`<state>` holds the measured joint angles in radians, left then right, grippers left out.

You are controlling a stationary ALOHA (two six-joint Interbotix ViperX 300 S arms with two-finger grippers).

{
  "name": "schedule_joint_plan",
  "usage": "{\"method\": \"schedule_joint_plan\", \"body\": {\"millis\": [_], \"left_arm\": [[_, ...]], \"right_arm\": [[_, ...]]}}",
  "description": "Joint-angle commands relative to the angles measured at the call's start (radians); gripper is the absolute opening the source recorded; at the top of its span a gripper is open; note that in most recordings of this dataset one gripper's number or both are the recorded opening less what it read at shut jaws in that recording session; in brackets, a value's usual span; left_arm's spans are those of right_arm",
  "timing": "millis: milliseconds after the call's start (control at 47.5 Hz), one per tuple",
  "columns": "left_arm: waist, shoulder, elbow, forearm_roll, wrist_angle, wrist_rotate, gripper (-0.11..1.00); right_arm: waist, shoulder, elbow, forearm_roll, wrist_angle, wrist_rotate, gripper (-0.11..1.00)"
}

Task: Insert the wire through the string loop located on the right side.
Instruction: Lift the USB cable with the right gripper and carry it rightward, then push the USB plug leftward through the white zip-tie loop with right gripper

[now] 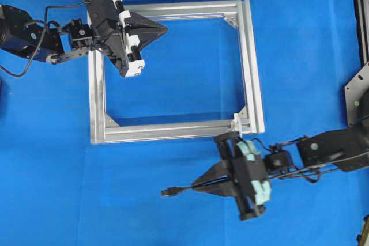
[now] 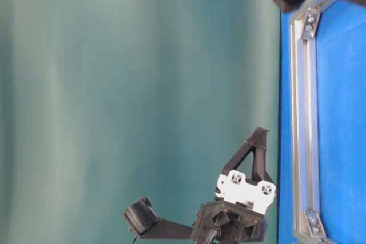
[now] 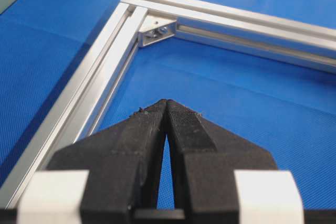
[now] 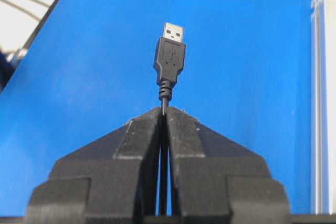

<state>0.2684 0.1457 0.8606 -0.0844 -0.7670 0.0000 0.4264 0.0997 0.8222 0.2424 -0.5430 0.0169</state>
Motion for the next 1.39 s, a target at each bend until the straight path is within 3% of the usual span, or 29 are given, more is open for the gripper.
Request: {"method": "schedule_joint_plan", "body": {"millis": [0,190,632,885,1370], "left_arm": [[-0.002,-0.031,-0.008,0.003,-0.005,0.002,0.0],[0.002,-0.032,-0.008,0.003,-0.006,0.002,0.0],[0.002,-0.032,-0.006,0.002,-0.008,0.003,0.0],[0.002,-0.032,-0.006,0.003,-0.011,0.005,0.0],[0.002,-0.032,-0.006,0.003,-0.012,0.005,0.0]], "right_arm": [[0.017,-0.061,0.035,0.012,-0.003,0.002,-0.03],[0.04,-0.183,0.187,0.069,-0.009,0.002,-0.03],[0.058,-0.446,0.445,0.075,0.091,0.002,-0.03],[0.058,-0.546,0.503,0.075,0.112,0.0,-0.03],[0.028,-0.528,0.515,0.074,0.098,-0.006,-0.03]]}}
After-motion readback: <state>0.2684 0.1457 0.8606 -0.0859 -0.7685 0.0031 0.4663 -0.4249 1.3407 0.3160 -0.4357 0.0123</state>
